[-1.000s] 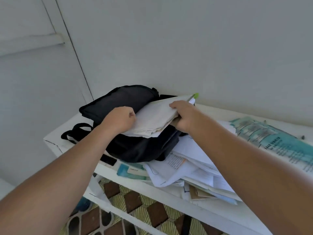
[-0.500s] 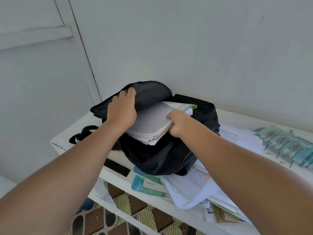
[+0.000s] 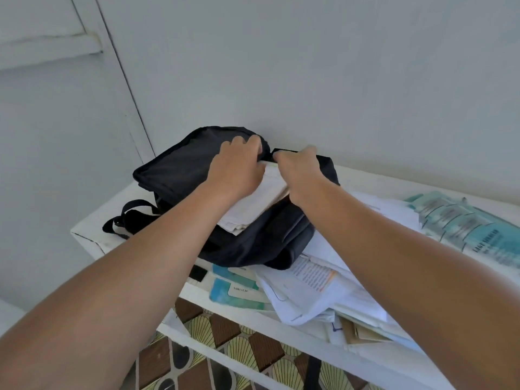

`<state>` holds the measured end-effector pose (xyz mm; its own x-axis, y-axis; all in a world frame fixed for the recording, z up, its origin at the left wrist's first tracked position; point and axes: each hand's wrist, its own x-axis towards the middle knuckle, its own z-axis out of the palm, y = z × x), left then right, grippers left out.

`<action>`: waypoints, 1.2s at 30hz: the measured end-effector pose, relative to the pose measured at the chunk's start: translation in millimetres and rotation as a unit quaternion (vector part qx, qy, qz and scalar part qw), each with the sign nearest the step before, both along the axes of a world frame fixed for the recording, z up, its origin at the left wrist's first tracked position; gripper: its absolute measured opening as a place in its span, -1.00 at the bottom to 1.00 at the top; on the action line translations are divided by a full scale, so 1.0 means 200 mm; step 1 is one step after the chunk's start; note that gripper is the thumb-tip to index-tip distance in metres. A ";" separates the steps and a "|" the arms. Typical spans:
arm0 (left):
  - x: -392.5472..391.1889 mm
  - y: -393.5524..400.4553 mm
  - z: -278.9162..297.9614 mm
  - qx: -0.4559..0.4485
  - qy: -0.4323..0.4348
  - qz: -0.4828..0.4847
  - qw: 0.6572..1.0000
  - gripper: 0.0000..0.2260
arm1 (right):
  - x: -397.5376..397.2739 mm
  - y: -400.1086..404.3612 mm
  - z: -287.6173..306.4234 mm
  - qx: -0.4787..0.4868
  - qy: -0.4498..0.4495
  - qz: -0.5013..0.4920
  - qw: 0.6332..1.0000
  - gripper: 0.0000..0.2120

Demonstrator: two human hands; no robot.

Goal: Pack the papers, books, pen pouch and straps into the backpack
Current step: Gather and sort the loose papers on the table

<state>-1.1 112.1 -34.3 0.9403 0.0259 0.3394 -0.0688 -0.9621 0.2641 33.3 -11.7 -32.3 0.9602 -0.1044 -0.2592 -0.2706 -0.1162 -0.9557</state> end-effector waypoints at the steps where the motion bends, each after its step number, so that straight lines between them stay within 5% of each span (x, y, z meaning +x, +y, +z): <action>1: 0.01 -0.09 0.01 0.000 -0.002 -0.021 1.000 -0.79 | -0.01 -0.07 0.02 -0.013 -0.036 -0.013 0.999 -0.43; 6: 0.05 -0.51 0.00 0.014 0.017 -0.126 0.992 -0.90 | -0.05 -0.51 -0.03 -0.024 -0.063 -0.082 0.994 -0.52; 12: 0.00 -1.02 -0.08 0.086 0.113 -0.255 0.956 -0.79 | -0.17 -1.09 -0.19 -0.147 0.051 -0.160 0.975 -0.33; 17: -0.01 -1.21 -0.10 0.166 0.237 -0.235 0.928 -0.52 | -0.29 -1.32 -0.26 -0.184 0.110 -0.103 0.971 -0.25; 22: 0.02 -1.24 -0.13 0.179 0.228 -0.220 0.931 -0.69 | -0.35 -1.34 -0.28 -0.068 0.154 -0.029 0.985 -0.35; 26: 0.05 -1.20 -0.15 0.158 0.233 -0.214 0.935 -0.76 | -0.34 -1.30 -0.33 -0.104 0.122 -0.035 0.986 -0.28; 36: 0.08 -1.14 -0.19 0.078 0.237 -0.192 0.949 -0.71 | -0.36 -1.27 -0.37 -0.101 0.125 -0.037 0.986 -0.62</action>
<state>15.2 -115.9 -72.9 0.9180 -0.3662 -0.1525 -0.3320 -0.9196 0.2102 -37.8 -265.6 -106.6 0.8573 -0.2448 -0.4530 -0.5089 -0.2687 -0.8178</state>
